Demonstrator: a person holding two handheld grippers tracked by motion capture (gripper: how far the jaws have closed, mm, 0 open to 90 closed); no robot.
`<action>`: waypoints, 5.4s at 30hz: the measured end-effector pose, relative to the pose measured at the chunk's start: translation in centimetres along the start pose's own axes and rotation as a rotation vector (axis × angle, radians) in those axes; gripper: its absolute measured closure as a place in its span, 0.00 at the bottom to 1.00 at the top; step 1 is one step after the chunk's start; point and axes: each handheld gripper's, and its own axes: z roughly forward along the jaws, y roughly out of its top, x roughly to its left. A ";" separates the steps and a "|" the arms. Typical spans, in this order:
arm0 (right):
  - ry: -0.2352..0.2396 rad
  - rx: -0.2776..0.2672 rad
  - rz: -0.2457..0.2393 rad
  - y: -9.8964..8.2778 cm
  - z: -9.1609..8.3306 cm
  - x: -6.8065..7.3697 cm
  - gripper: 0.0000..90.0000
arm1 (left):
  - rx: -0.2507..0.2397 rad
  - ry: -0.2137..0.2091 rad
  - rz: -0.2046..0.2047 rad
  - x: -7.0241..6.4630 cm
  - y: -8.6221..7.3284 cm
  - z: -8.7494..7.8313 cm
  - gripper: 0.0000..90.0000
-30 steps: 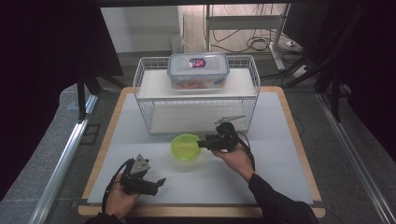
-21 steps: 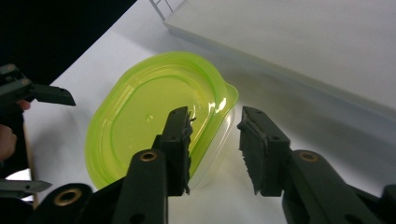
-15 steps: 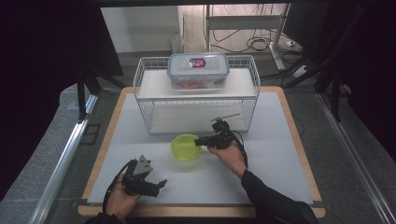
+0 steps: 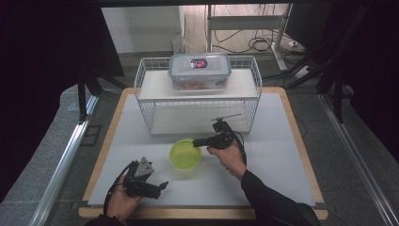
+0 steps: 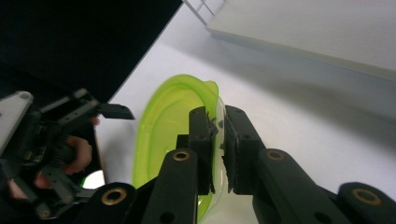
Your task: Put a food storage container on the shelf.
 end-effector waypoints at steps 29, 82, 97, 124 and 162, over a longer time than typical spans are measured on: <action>0.087 -0.104 -0.041 1.4 -3.9 2.9 0.94 | -0.008 0.007 -0.007 0.1 0.0 -0.1 0.07; 0.057 -0.401 -0.047 15.3 -18.3 9.5 0.94 | -0.076 -0.039 -0.056 0.6 0.0 -0.4 0.01; -0.054 -0.427 0.043 20.9 -16.0 6.7 0.94 | -0.076 -0.054 -0.054 0.6 -0.1 -0.3 0.01; -0.133 -0.461 0.126 22.5 -13.7 4.4 0.77 | -0.026 -0.072 -0.023 0.2 -0.1 0.4 0.01; -0.357 -0.276 -0.448 3.5 -14.5 5.7 0.05 | -0.021 -0.050 -0.009 0.1 0.0 0.4 0.01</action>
